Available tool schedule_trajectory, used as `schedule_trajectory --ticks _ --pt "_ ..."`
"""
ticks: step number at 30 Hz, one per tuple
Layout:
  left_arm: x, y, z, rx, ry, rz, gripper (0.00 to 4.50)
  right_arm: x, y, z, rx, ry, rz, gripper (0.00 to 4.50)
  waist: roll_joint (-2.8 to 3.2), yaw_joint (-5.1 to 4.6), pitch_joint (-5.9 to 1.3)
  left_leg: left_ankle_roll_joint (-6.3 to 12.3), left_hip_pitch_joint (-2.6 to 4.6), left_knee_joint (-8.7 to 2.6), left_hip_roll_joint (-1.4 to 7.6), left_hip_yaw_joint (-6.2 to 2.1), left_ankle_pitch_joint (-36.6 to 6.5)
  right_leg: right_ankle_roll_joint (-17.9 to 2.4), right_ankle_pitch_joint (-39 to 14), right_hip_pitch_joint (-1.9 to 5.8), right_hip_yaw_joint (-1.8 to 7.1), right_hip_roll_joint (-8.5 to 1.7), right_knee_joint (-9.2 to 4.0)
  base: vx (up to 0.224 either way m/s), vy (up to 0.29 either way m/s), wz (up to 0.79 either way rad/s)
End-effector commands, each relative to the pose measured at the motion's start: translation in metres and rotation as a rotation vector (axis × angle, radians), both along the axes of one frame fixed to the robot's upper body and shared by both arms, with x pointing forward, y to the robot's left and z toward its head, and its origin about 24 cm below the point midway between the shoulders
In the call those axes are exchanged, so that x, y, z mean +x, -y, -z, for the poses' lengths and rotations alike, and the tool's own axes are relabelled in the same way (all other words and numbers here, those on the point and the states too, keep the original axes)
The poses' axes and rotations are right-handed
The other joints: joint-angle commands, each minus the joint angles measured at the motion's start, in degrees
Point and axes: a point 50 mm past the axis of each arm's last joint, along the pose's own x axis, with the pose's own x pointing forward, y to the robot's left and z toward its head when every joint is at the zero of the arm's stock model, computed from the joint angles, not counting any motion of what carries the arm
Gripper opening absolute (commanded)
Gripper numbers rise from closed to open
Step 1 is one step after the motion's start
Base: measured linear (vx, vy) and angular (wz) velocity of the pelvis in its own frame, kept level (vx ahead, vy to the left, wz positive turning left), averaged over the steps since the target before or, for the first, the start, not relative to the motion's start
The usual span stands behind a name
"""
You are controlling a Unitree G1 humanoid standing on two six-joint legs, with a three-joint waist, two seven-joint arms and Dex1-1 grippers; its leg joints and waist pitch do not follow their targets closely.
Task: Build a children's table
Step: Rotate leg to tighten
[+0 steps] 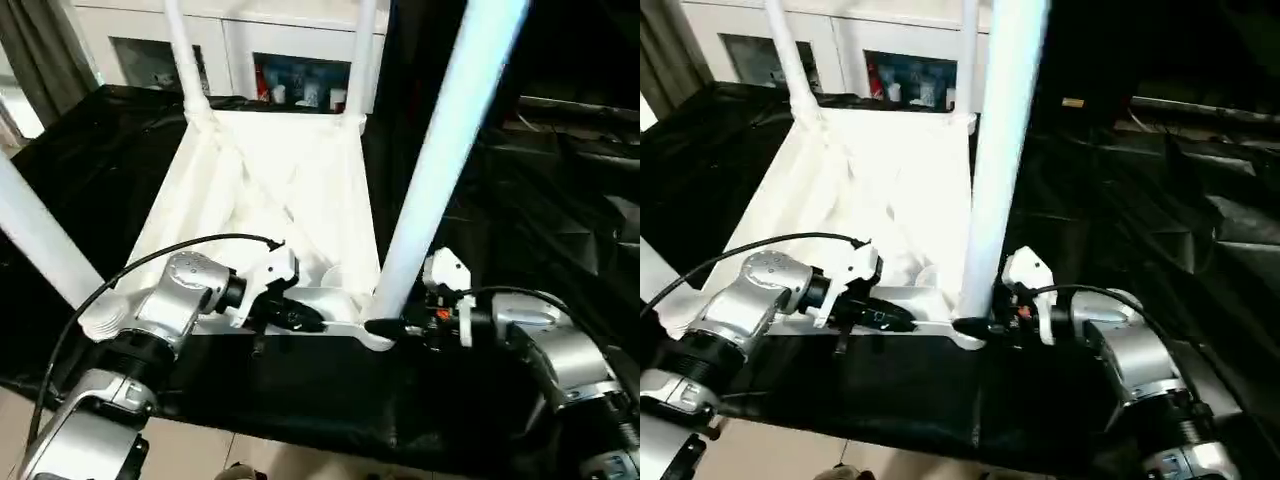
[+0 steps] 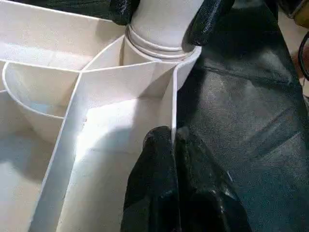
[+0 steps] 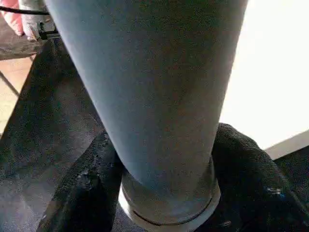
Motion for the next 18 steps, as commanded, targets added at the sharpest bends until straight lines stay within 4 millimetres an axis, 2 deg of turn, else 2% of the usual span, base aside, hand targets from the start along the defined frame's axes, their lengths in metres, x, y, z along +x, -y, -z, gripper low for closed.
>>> schedule_trajectory --ticks 1,5,9,10,12,13,14,15,17,18 --pt "-0.002 0.003 -0.001 -0.001 -0.010 0.026 0.00 0.001 -0.002 -0.003 -0.010 -0.004 -0.025 2.50 -0.01 0.03 -3.31 2.61 0.79 -3.70 2.67 -0.97 -11.97 -14.92 -7.44 2.68 2.07 -2.81 -3.42 0.000 0.000 0.00" --pt "0.000 0.007 0.000 -0.009 0.014 -0.025 0.00 -0.001 -0.007 0.002 0.005 -0.012 -0.008 2.35 -0.11 0.05 -3.25 2.74 0.75 -3.66 2.64 -0.95 -12.19 -15.00 -8.08 2.67 2.04 -2.88 -3.48 0.000 0.000 0.00" --pt "0.003 0.011 0.002 -0.013 0.032 -0.069 0.00 0.000 -0.009 0.007 0.016 -0.006 0.053 2.32 -0.08 -0.16 -3.01 1.64 0.78 -3.91 2.62 -1.11 -15.10 -13.69 -13.39 2.45 2.13 -3.02 -4.02 0.000 0.000 0.00" --pt "0.006 0.017 0.005 -0.007 0.058 -0.134 0.00 0.003 -0.014 0.015 0.007 0.002 0.153 2.28 -0.15 -0.43 -2.85 0.76 0.89 -4.10 2.62 -1.28 -16.80 -12.54 -16.60 2.28 2.14 -3.02 -4.40 0.000 0.000 0.00" --pt "0.008 0.022 0.008 -0.004 0.064 -0.164 0.00 0.006 -0.016 0.021 -0.005 0.008 0.236 2.18 -0.17 -0.79 -2.75 -0.42 1.01 -4.19 2.51 -1.44 -18.71 -11.52 -20.01 2.03 2.09 -3.07 -4.75 0.000 0.000 0.00" --pt "0.011 0.032 0.011 -0.008 0.078 -0.226 0.00 0.011 -0.022 0.029 -0.012 0.005 0.368 2.15 -0.15 -0.98 -2.68 -0.83 0.91 -4.34 2.50 -1.57 -19.04 -11.03 -21.10 2.00 2.06 -3.08 -4.84 0.000 0.000 0.00" --pt "0.011 0.032 0.011 -0.008 0.078 -0.226 0.00 0.011 -0.022 0.029 -0.012 0.005 0.369 2.13 -0.22 -1.51 -2.58 -1.51 0.74 -4.41 2.34 -1.75 -20.31 -9.93 -23.44 1.98 1.92 -3.01 -5.00 0.000 0.000 0.00" --pt "0.012 0.036 0.011 -0.012 0.082 -0.252 0.00 0.012 -0.024 0.031 -0.012 0.002 0.410 2.10 -0.23 -1.67 -2.61 -1.69 0.80 -4.48 2.31 -1.91 -20.99 -9.38 -24.79 2.02 1.83 -3.05 -5.15 0.000 0.000 0.00" --pt "0.016 0.052 0.013 -0.023 0.102 -0.324 0.00 0.017 -0.031 0.037 0.008 -0.024 0.560 2.06 -0.26 -2.10 -2.55 -1.62 0.97 -4.48 2.26 -2.01 -22.66 -8.10 -26.77 1.59 1.89 -2.97 -5.62 0.000 0.000 0.00" --pt "0.017 0.055 0.013 -0.026 0.105 -0.341 0.00 0.018 -0.033 0.038 0.009 -0.028 0.589 2.06 -0.30 -2.16 -2.53 -1.71 1.36 -4.37 2.17 -2.02 -24.08 -7.55 -28.66 1.23 1.85 -2.96 -6.00 0.000 0.000 0.00"
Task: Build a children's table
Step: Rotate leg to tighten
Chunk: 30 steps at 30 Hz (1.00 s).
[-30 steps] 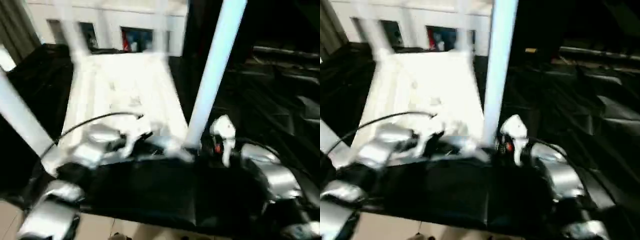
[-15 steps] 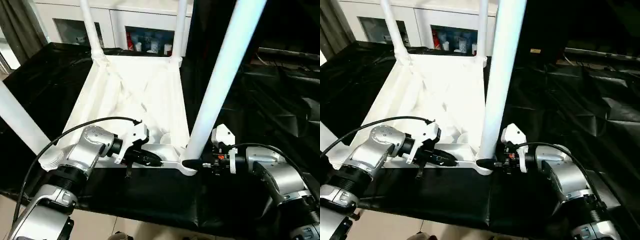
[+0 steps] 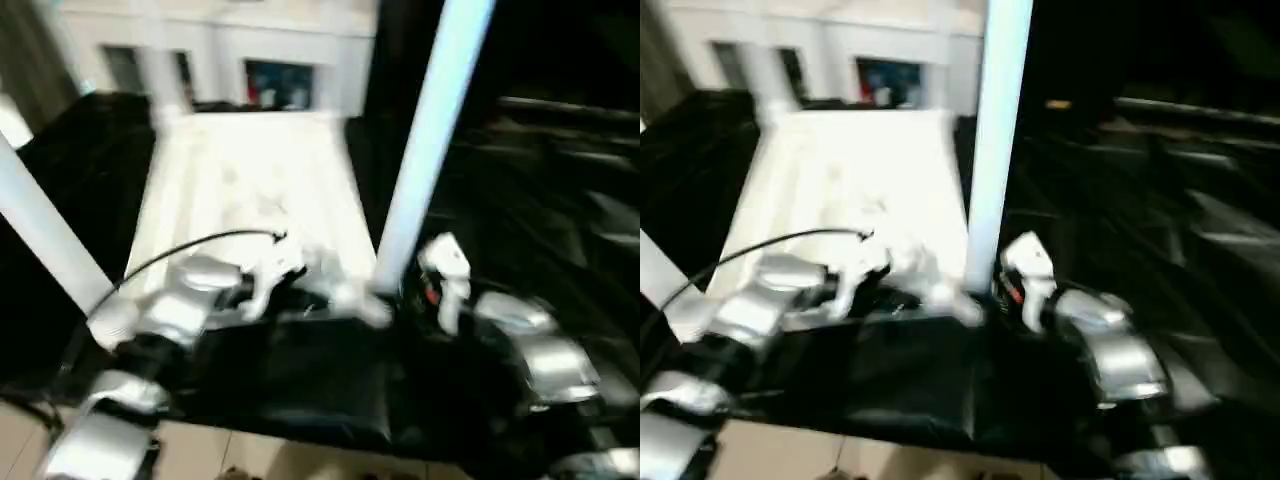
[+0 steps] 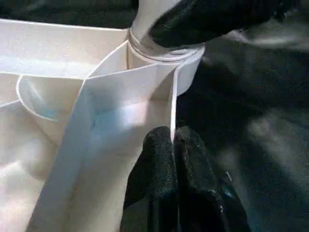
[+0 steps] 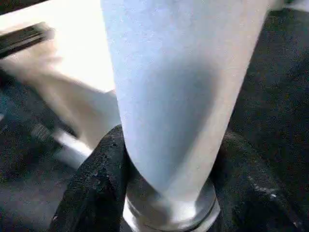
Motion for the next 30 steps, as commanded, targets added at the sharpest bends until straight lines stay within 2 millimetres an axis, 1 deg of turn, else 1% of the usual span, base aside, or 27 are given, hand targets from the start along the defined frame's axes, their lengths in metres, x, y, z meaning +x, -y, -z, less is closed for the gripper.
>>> schedule_trajectory --ticks 1,2,3,4,6,7,8,9,10,11,13,15,16,17,18,19,20,21,22,23,24,25,26,27,28,29,30 --pt "0.002 0.023 0.005 -0.023 0.000 -0.062 0.00 -0.004 -0.019 0.023 -0.007 -0.117 0.053 2.04 -0.04 -0.26 -2.21 -1.71 1.04 -4.80 2.12 -1.81 -24.50 -7.54 -29.21 0.85 1.78 -2.87 -5.97 0.000 0.000 0.00" --pt "0.003 0.029 0.005 -0.022 0.006 -0.080 0.00 -0.003 -0.022 0.024 -0.005 -0.120 0.090 2.04 -0.10 -0.35 -2.17 -1.72 1.13 -4.83 2.03 -2.00 -25.26 -6.79 -30.95 0.84 1.63 -2.93 -6.23 0.000 0.000 0.00" --pt "0.002 0.034 0.005 -0.020 0.009 -0.077 0.00 -0.001 -0.025 0.024 -0.002 -0.117 0.109 2.04 -0.13 -0.45 -2.16 -1.66 1.07 -4.84 1.99 -2.02 -25.56 -6.39 -31.65 0.83 1.61 -2.90 -6.29 0.000 0.000 0.00" --pt "0.002 0.038 0.005 -0.018 0.011 -0.072 0.00 -0.001 -0.031 0.023 -0.002 -0.109 0.099 2.04 0.03 -0.52 -2.17 -1.65 1.06 -4.91 2.02 -2.20 -26.00 -5.91 -32.34 0.77 1.57 -3.00 -6.44 0.000 0.000 0.00" --pt "0.001 0.041 0.005 -0.016 0.013 -0.061 0.00 -0.001 -0.035 0.022 -0.003 -0.102 0.087 2.04 0.05 -0.70 -2.28 -1.21 0.93 -5.09 2.05 -2.28 -25.99 -5.58 -31.26 0.92 1.54 -2.95 -6.58 0.000 0.000 0.00" --pt "0.000 0.045 0.005 -0.015 0.016 -0.049 0.00 -0.001 -0.039 0.021 0.001 -0.093 0.062 2.04 0.04 -0.71 -2.32 -1.03 0.96 -5.11 2.06 -2.22 -25.92 -5.75 -30.58 0.92 1.55 -2.90 -6.58 0.000 0.000 0.00" --pt "0.000 0.048 0.005 -0.015 0.019 -0.043 0.00 -0.001 -0.043 0.020 -0.006 -0.077 0.041 2.04 0.19 -0.69 -2.42 -0.86 0.99 -5.21 2.15 -2.21 -25.53 -6.38 -28.54 0.98 1.62 -2.89 -6.43 0.000 0.000 0.00" --pt "-0.001 0.050 0.005 -0.013 0.021 -0.037 0.00 -0.001 -0.045 0.019 -0.013 -0.062 0.031 2.04 0.19 -0.71 -2.45 -0.80 0.97 -5.27 2.19 -2.15 -25.33 -6.78 -27.43 1.01 1.63 -2.86 -6.40 0.000 0.000 0.00" --pt "-0.001 0.051 0.004 -0.012 0.024 -0.037 0.00 -0.001 -0.045 0.018 -0.011 -0.052 0.021 2.04 0.14 -0.75 -2.52 -0.61 0.77 -5.35 2.20 -2.10 -24.54 -7.53 -25.22 1.21 1.68 -2.84 -6.20 0.000 0.000 0.00" --pt "0.000 0.051 0.004 -0.012 0.023 -0.036 0.00 -0.001 -0.045 0.017 -0.005 -0.044 0.022 2.38 0.09 -0.77 -2.47 -0.42 0.75 -5.34 2.18 -2.00 -24.43 -8.13 -24.08 1.17 1.77 -2.79 -6.12 0.000 0.000 0.00" --pt "-0.001 0.045 0.004 -0.008 0.017 -0.010 0.00 0.000 -0.041 0.012 0.042 -0.045 -0.002 2.71 0.03 -0.83 -2.49 0.04 0.71 -5.32 2.09 -1.96 -24.45 -8.55 -23.76 1.31 1.87 -2.79 -6.07 0.000 0.000 0.00" --pt "-0.001 0.043 0.004 -0.006 0.014 0.000 0.00 0.000 -0.039 0.011 0.049 -0.044 -0.016 2.80 0.09 -0.81 -2.48 0.33 0.68 -5.30 2.14 -1.93 -24.16 -8.97 -23.11 1.30 1.94 -2.84 -6.01 0.000 0.000 0.00" --pt "-0.003 0.031 0.006 0.016 -0.002 0.048 0.00 -0.005 -0.033 0.006 -0.002 -0.002 -0.167 2.92 -0.16 -0.64 -2.56 0.77 0.61 -5.25 2.16 -1.96 -23.82 -9.02 -23.00 1.62 1.85 -2.91 -5.94 0.000 0.000 0.00" --pt "-0.004 0.025 0.006 0.028 -0.011 0.075 0.00 -0.009 -0.030 0.003 -0.020 0.012 -0.245 3.06 -0.11 -0.57 -2.59 1.02 0.51 -5.25 2.24 -1.97 -23.24 -9.07 -22.41 1.79 1.91 -2.97 -5.86 0.000 0.000 0.00" --pt "-0.005 0.021 0.007 0.035 -0.017 0.092 0.00 -0.011 -0.028 0.002 -0.029 0.019 -0.293 3.06 -0.08 -0.44 -2.62 1.69 0.48 -5.12 2.27 -1.73 -22.20 -9.42 -20.46 1.73 2.08 -2.91 -5.77 0.000 0.000 0.00" --pt "-0.006 0.015 0.007 0.047 -0.023 0.118 0.00 -0.013 -0.024 -0.002 -0.017 0.018 -0.339 3.06 -0.05 -0.38 -2.66 1.96 0.49 -5.08 2.29 -1.68 -21.62 -9.80 -19.44 1.72 2.14 -2.94 -5.65 0.000 0.000 0.00" --pt "-0.007 0.011 0.007 0.055 -0.027 0.136 0.00 -0.014 -0.022 -0.004 -0.006 0.016 -0.363 3.06 -0.08 -0.38 -2.81 2.58 0.29 -5.02 2.33 -1.63 -20.08 -10.82 -16.92 2.01 2.16 -3.00 -5.27 0.000 0.000 0.00" --pt "-0.009 0.006 0.006 0.057 -0.039 0.171 0.00 -0.016 -0.018 -0.007 -0.003 0.012 -0.398 3.06 -0.08 -0.40 -2.81 2.81 0.14 -5.06 2.36 -1.65 -19.28 -11.27 -15.83 2.11 2.14 -2.99 -5.18 0.000 0.000 0.00" --pt "-0.013 -0.004 0.004 0.059 -0.057 0.246 0.00 -0.017 -0.009 -0.011 -0.011 0.006 -0.448 3.06 -0.13 -0.26 -3.10 3.65 0.02 -4.80 2.36 -1.64 -17.01 -12.45 -12.89 2.52 2.01 -3.02 -4.70 0.059 -0.021 -0.01" --pt "-0.014 -0.006 0.004 0.059 -0.060 0.262 0.00 -0.017 -0.007 -0.012 -0.014 0.005 -0.457 3.06 -0.11 -0.29 -3.18 4.09 -0.04 -4.68 2.39 -1.55 -15.98 -13.03 -11.31 2.58 2.02 -3.04 -4.49 0.000 0.000 0.00" --pt "-0.014 -0.006 0.004 0.059 -0.060 0.262 0.00 -0.017 -0.007 -0.012 -0.014 0.005 -0.457 3.06 0.20 -0.25 -3.27 4.67 0.29 -4.46 2.51 -1.28 -14.40 -14.44 -7.94 2.19 2.03 -2.96 -4.22 0.000 0.000 0.00" --pt "-0.019 -0.013 0.000 0.044 -0.091 0.327 0.00 -0.016 0.000 -0.014 -0.021 -0.004 -0.477 3.06 0.21 -0.22 -3.27 4.80 0.41 -4.40 2.55 -1.23 -13.75 -15.22 -6.53 2.14 2.02 -2.94 -4.09 0.000 0.000 0.00" --pt "-0.021 -0.016 -0.002 0.040 -0.112 0.352 0.00 -0.016 0.003 -0.015 -0.027 -0.005 -0.488 3.06 0.10 -0.19 -3.52 5.46 0.08 -4.21 2.47 -1.20 -11.17 -16.36 -2.95 2.67 1.91 -2.86 -3.46 0.000 0.000 0.00" --pt "-0.021 -0.016 -0.002 0.040 -0.112 0.352 0.00 -0.016 0.003 -0.015 -0.027 -0.005 -0.488 3.06 0.23 0.08 -3.63 5.74 0.32 -4.11 2.54 -1.11 -10.00 -16.86 -1.26 2.60 1.91 -2.88 -3.30 0.000 0.000 0.00" --pt "-0.024 -0.020 -0.003 0.044 -0.147 0.389 0.00 -0.015 0.006 -0.016 -0.040 -0.007 -0.496 3.06 0.27 0.98 -3.57 6.43 0.57 -3.99 2.74 -0.86 -7.71 -17.95 1.39 2.52 1.74 -2.72 -2.88 0.000 0.000 0.00" --pt "-0.025 -0.024 -0.004 0.052 -0.167 0.407 0.00 -0.016 0.009 -0.016 -0.050 -0.014 -0.514 3.06 0.37 1.32 -3.53 6.44 0.65 -3.96 2.81 -0.76 -7.30 -18.09 1.75 2.44 1.73 -2.68 -2.83 0.000 0.000 0.00" --pt "-0.026 -0.027 -0.005 0.059 -0.186 0.426 0.00 -0.016 0.012 -0.017 -0.059 -0.023 -0.534 3.06 0.41 1.76 -3.46 6.26 0.66 -3.99 2.90 -0.66 -7.70 -18.14 1.50 2.51 1.65 -2.58 -2.70 0.000 0.000 0.00"
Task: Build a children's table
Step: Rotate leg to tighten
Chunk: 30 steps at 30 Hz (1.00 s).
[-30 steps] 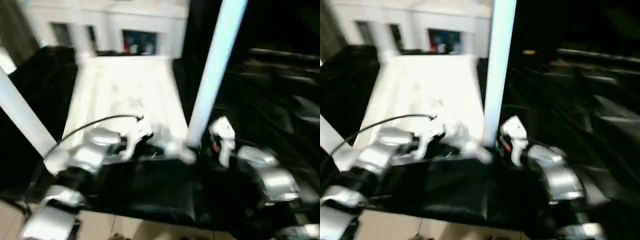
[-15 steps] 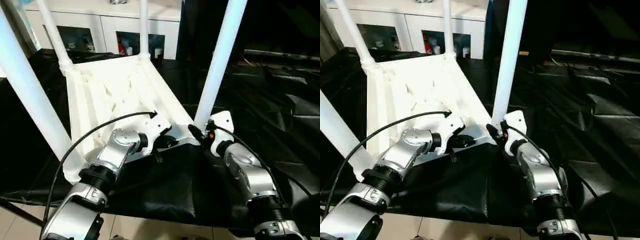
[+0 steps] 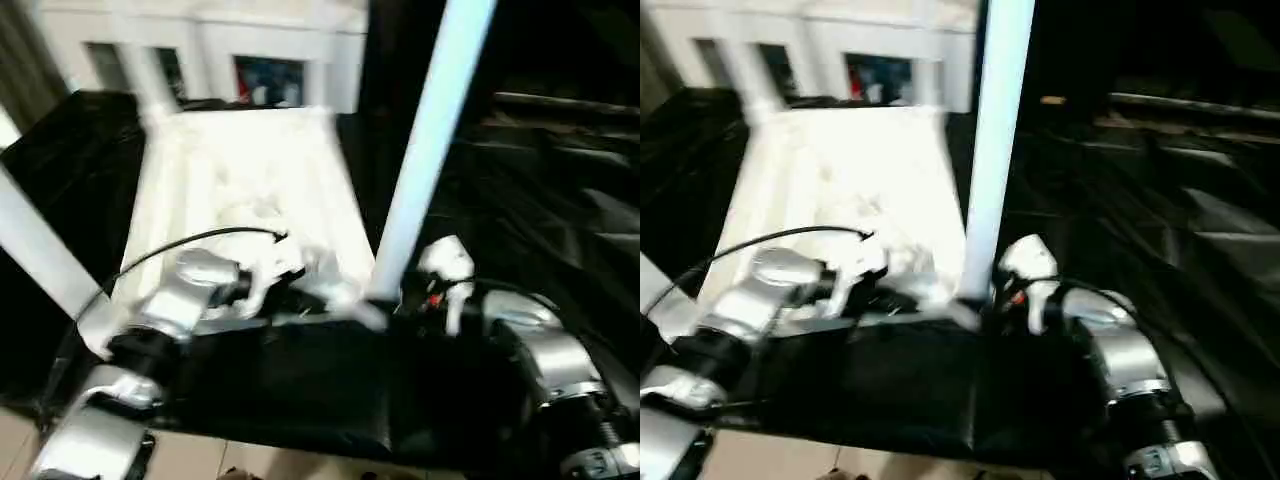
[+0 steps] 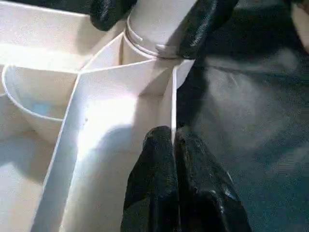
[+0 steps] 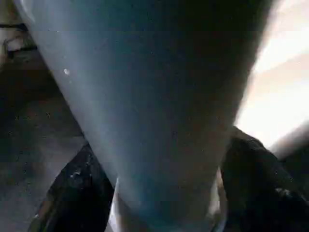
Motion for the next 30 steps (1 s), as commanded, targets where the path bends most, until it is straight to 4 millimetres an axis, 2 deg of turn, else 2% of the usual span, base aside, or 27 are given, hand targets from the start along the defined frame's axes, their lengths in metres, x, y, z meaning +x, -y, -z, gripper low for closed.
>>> schedule_trajectory --ticks 1,2,5,9,11,15,17,19,20,21,22,24,27,28,30 --pt "-0.011 0.003 0.006 0.027 -0.088 0.119 0.00 0.001 0.009 -0.007 -0.037 0.007 -0.049 3.06 0.13 0.07 -3.37 5.84 1.03 -3.13 3.02 -0.60 -8.00 -17.51 0.40 2.85 1.80 -2.57 -1.88 0.000 0.000 0.00" --pt "-0.010 0.002 0.006 0.033 -0.084 0.120 0.00 0.000 0.010 -0.007 -0.042 0.001 -0.061 3.06 0.25 0.35 -3.31 5.41 1.08 -3.19 3.01 -0.61 -8.87 -17.21 -1.09 2.83 1.79 -2.63 -1.98 0.000 0.000 0.00" --pt "-0.008 0.000 0.005 0.043 -0.075 0.123 0.00 -0.002 0.012 -0.004 -0.074 -0.012 -0.090 3.06 0.12 0.54 -3.10 3.76 1.06 -3.40 3.00 -0.67 -11.26 -16.11 -5.43 2.82 1.95 -2.92 -2.43 0.000 0.000 0.00" --pt "-0.006 0.001 0.002 0.029 -0.065 0.115 0.00 -0.004 0.009 -0.002 -0.077 -0.018 -0.103 2.70 0.04 0.47 -2.97 2.20 1.07 -3.55 2.92 -0.78 -13.62 -14.63 -10.28 2.67 2.07 -3.01 -2.91 0.000 0.000 0.00" --pt "-0.006 0.001 0.002 0.028 -0.056 0.110 0.00 -0.004 0.008 -0.003 -0.069 -0.021 -0.105 2.57 0.00 0.45 -3.06 1.84 1.06 -3.52 2.88 -0.83 -13.48 -14.19 -10.26 2.68 2.10 -2.95 -2.87 0.000 0.000 0.00" --pt "-0.002 0.004 0.003 0.015 -0.030 0.059 0.00 -0.004 0.006 -0.002 -0.047 -0.022 -0.090 2.38 0.11 0.39 -3.17 2.33 1.01 -3.37 2.79 -0.77 -12.18 -14.77 -7.41 2.69 2.00 -2.75 -2.63 0.000 0.000 0.00" --pt "0.001 0.007 0.003 -0.007 -0.013 0.010 0.00 -0.002 0.005 0.001 -0.032 -0.027 -0.030 2.37 -0.02 0.36 -3.03 2.14 0.95 -3.40 2.80 -0.77 -12.92 -14.82 -8.65 2.64 2.05 -2.89 -2.80 0.000 0.000 0.00" --pt "0.007 0.014 0.006 -0.020 0.026 -0.091 0.00 0.006 0.004 0.007 -0.004 -0.046 0.141 2.31 -0.02 0.12 -2.74 1.21 1.04 -3.60 2.74 -0.87 -15.64 -13.75 -13.35 2.32 2.14 -2.91 -3.25 0.000 0.000 0.00" --pt "0.008 0.016 0.007 -0.022 0.031 -0.111 0.00 0.008 0.003 0.009 -0.007 -0.041 0.169 2.25 -0.16 -0.14 -2.55 -0.02 1.08 -3.71 2.65 -1.15 -18.41 -12.54 -18.29 2.14 2.13 -3.08 -3.68 0.000 0.000 0.00" --pt "0.012 0.019 0.009 -0.024 0.052 -0.170 0.00 0.011 0.003 0.013 -0.011 -0.034 0.244 2.25 -0.09 -0.22 -2.50 -0.61 1.21 -3.72 2.65 -1.27 -19.63 -11.77 -20.89 1.97 2.12 -3.15 -3.90 0.000 0.000 0.00" --pt "0.014 0.021 0.009 -0.025 0.059 -0.200 0.00 0.013 0.002 0.014 -0.008 -0.037 0.278 2.18 -0.22 -0.70 -2.48 -1.64 1.28 -3.79 2.55 -1.65 -21.91 -9.84 -25.58 1.81 1.99 -3.17 -4.24 0.000 0.000 0.00" --pt "0.017 0.026 0.012 -0.026 0.071 -0.259 0.00 0.016 0.001 0.018 -0.002 -0.046 0.366 2.09 -0.29 -1.22 -2.43 -1.81 1.09 -3.90 2.47 -1.71 -22.53 -8.69 -26.67 1.72 1.97 -3.08 -4.53 0.000 0.000 0.00" --pt "0.025 0.044 0.016 -0.044 0.099 -0.412 0.00 0.023 -0.003 0.028 -0.017 -0.053 0.603 2.01 -0.31 -1.70 -2.30 -2.00 1.41 -3.72 2.26 -1.68 -23.71 -7.71 -29.22 1.07 1.89 -2.96 -5.04 0.000 0.000 0.00" --pt "0.027 0.054 0.016 -0.047 0.112 -0.464 0.00 0.025 -0.006 0.032 -0.027 -0.052 0.702 2.01 -0.48 -1.73 -2.41 -1.80 1.41 -3.67 2.17 -1.78 -23.62 -6.92 -30.66 1.19 1.80 -3.07 -5.29 0.000 0.000 0.00" --pt "0.028 0.062 0.016 -0.054 0.124 -0.499 0.00 0.025 -0.010 0.037 -0.049 -0.057 0.762 1.98 -0.32 -1.83 -2.26 -1.91 1.43 -3.73 2.14 -1.74 -23.71 -6.18 -31.74 0.84 1.80 -2.92 -5.52 0.000 0.000 0.00"
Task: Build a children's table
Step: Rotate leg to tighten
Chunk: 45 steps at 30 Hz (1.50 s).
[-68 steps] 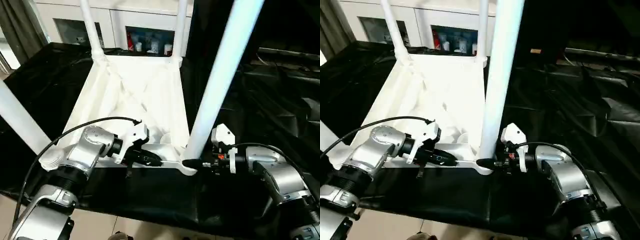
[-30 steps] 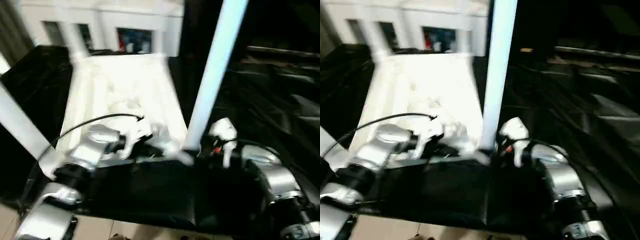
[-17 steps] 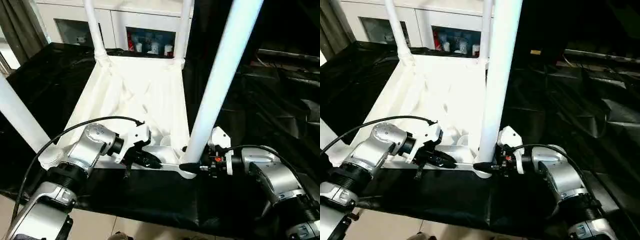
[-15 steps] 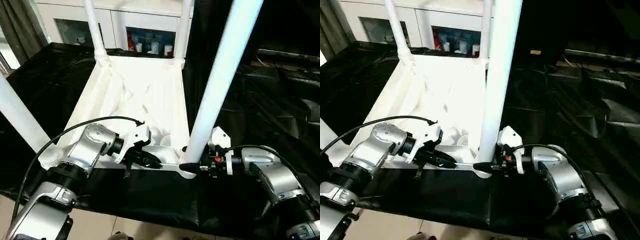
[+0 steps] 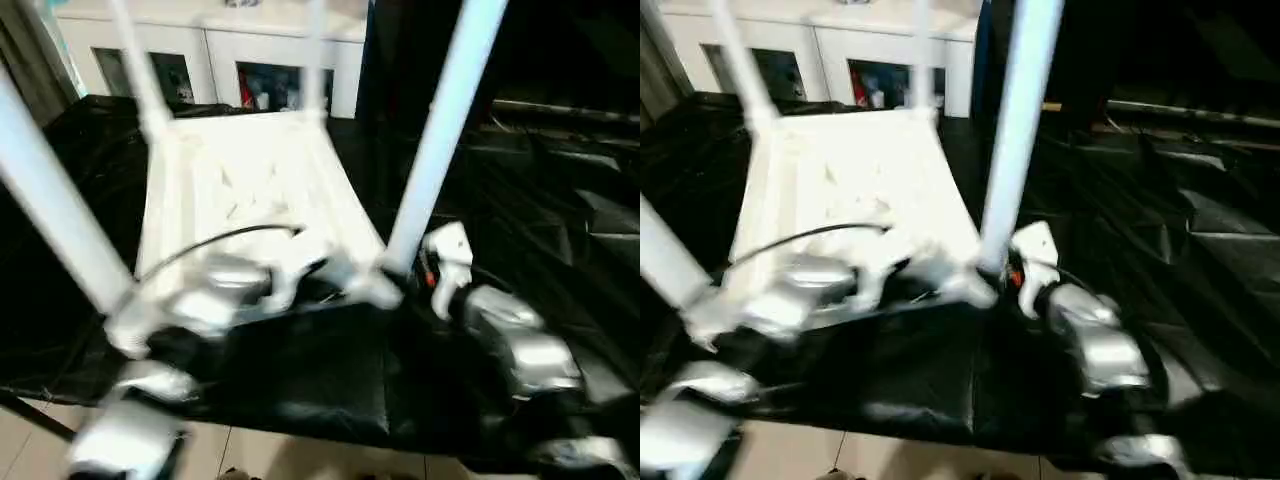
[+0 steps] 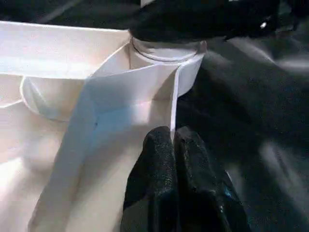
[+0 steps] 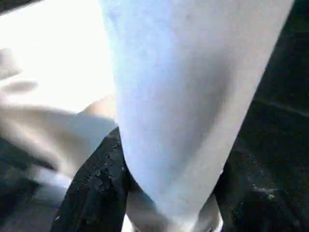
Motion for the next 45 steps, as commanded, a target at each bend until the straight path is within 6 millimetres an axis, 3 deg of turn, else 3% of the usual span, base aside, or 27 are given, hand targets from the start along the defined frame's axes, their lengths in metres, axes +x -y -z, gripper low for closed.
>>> schedule_trajectory --ticks 1,4,8,9,14,16,18,21,23,25,28,30,34,40,45 --pt "0.004 0.010 0.002 -0.022 0.010 -0.117 0.00 -0.011 -0.009 0.029 -0.038 -0.138 0.067 1.98 -0.30 -0.38 -2.39 -1.50 1.17 -4.69 1.94 -1.88 -23.85 -5.94 -32.39 0.91 1.44 -2.89 -6.33 0.000 0.000 0.00" --pt "0.002 0.026 0.002 -0.038 0.018 -0.112 0.00 -0.011 -0.024 0.031 -0.009 -0.141 0.091 1.98 0.10 -0.31 -2.59 -0.69 1.10 -5.07 2.14 -1.83 -23.02 -6.30 -27.98 1.03 1.55 -2.79 -6.27 0.000 0.000 0.00" --pt "-0.001 0.037 0.001 -0.049 0.020 -0.084 0.00 -0.012 -0.038 0.028 -0.015 -0.113 0.057 1.98 0.01 -0.39 -2.69 -0.15 0.77 -5.26 2.12 -1.72 -22.23 -7.51 -23.03 1.34 1.79 -2.62 -5.79 0.000 0.000 0.00" --pt "-0.001 0.037 0.001 -0.049 0.020 -0.074 0.00 -0.012 -0.041 0.025 -0.007 -0.094 0.035 2.32 0.25 -0.35 -2.69 -0.06 0.78 -5.25 2.07 -1.71 -22.36 -7.62 -22.85 1.33 1.85 -2.62 -5.76 0.000 0.000 0.00" --pt "-0.004 0.025 0.003 -0.043 -0.002 -0.003 0.00 -0.010 -0.042 0.014 0.086 -0.058 -0.071 2.76 0.17 -0.17 -2.85 1.47 0.69 -5.12 1.95 -1.51 -21.38 -7.84 -22.85 1.53 2.00 -2.84 -5.95 0.000 0.000 0.00" --pt "-0.007 0.013 0.004 -0.033 -0.019 0.047 0.00 -0.015 -0.043 0.006 0.069 -0.029 -0.243 2.76 0.14 -0.16 -2.92 2.01 0.18 -5.20 2.04 -1.58 -19.28 -8.17 -21.05 2.05 1.95 -2.91 -5.64 0.000 0.000 0.00" --pt "-0.008 0.010 0.004 -0.029 -0.023 0.071 0.00 -0.018 -0.042 0.004 0.054 -0.023 -0.308 2.76 0.10 -0.12 -2.92 2.65 0.12 -5.12 2.10 -1.46 -18.13 -8.65 -19.65 2.17 2.00 -2.90 -5.50 0.000 0.000 0.00" --pt "-0.012 -0.003 0.004 -0.026 -0.030 0.162 0.00 -0.029 -0.032 0.001 0.008 -0.022 -0.513 2.76 -0.02 0.03 -3.04 3.29 0.06 -4.98 2.18 -1.42 -16.71 -9.39 -18.38 2.42 1.94 -2.97 -5.30 0.000 0.000 0.00" --pt "-0.018 -0.016 0.001 -0.032 -0.055 0.268 0.00 -0.034 -0.016 -0.003 -0.016 -0.035 -0.613 2.76 0.04 0.06 -3.07 4.43 -0.08 -4.85 2.36 -1.28 -14.87 -10.94 -14.77 2.54 1.98 -2.99 -4.86 0.000 0.000 0.00" --pt "-0.022 -0.024 -0.002 -0.040 -0.077 0.337 0.00 -0.035 -0.007 -0.005 -0.025 -0.045 -0.656 2.76 0.06 0.13 -3.36 4.94 0.12 -4.57 2.40 -1.16 -13.40 -12.19 -12.16 2.58 1.92 -2.95 -4.46 0.000 0.000 0.00" --pt "-0.027 -0.034 -0.004 -0.030 -0.115 0.403 0.00 -0.036 0.003 -0.009 -0.039 -0.051 -0.704 2.76 0.37 0.38 -3.62 6.03 0.39 -4.19 2.60 -0.91 -9.49 -15.47 -3.89 2.60 1.81 -2.74 -3.43 0.000 0.000 0.00" --pt "-0.029 -0.044 -0.005 -0.007 -0.151 0.443 0.00 -0.036 0.010 -0.014 -0.055 -0.057 -0.742 2.76 0.60 1.16 -3.57 6.53 0.70 -4.11 2.84 -0.56 -8.77 -16.86 -1.86 2.58 1.55 -2.45 -3.05 0.000 0.000 0.00" --pt "-0.028 -0.053 -0.006 0.010 -0.165 0.455 0.00 -0.037 0.016 -0.017 -0.067 -0.080 -0.796 2.76 0.41 2.05 -3.34 5.00 0.79 -4.28 2.97 -0.46 -10.73 -16.24 -5.20 2.51 1.58 -2.77 -3.28 0.000 0.000 0.00" --pt "-0.027 -0.054 -0.009 0.001 -0.151 0.446 0.00 -0.036 0.016 -0.018 -0.051 -0.100 -0.832 2.50 0.04 2.01 -3.28 3.19 0.64 -4.37 2.87 -0.61 -11.85 -14.59 -9.49 2.56 1.67 -3.00 -3.54 0.000 0.000 0.00" --pt "-0.024 -0.051 -0.007 -0.001 -0.123 0.401 0.00 -0.037 0.014 -0.016 -0.034 -0.102 -0.820 2.22 0.06 1.93 -3.24 3.13 0.62 -4.32 2.84 -0.62 -11.74 -14.49 -9.48 2.49 1.69 -2.95 -3.56 0.000 0.000 0.00"
